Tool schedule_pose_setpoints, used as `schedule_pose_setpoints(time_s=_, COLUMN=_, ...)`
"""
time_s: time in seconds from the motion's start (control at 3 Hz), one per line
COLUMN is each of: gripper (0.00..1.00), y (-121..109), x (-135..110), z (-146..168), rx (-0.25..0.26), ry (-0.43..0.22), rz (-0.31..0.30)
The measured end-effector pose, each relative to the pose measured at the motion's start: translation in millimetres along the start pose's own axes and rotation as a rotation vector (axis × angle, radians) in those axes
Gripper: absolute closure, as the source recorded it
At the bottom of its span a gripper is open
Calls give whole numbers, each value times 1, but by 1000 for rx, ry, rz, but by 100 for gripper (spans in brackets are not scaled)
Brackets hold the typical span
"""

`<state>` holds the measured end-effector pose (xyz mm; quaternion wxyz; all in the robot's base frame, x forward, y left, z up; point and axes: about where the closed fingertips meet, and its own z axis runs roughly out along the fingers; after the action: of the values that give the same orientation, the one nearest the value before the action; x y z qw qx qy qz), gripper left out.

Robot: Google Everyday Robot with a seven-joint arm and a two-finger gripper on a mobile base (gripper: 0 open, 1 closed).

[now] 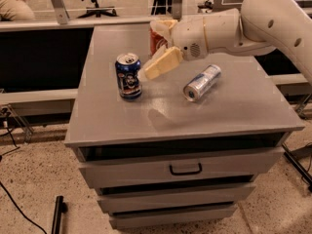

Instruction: Knock pepsi can over

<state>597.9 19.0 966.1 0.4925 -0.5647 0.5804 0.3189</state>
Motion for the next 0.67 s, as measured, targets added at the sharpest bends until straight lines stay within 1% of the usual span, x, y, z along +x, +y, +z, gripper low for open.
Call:
schedule_pose_setpoints(time_s=0.33, gripper=0, y=-3, x=8, z=11, rx=-8, ry=-40, rz=-13)
schedule_pose_setpoints(time_s=0.67, gripper=0, y=-5, x=16, z=19, rx=-13, ry=-65, rz=-29)
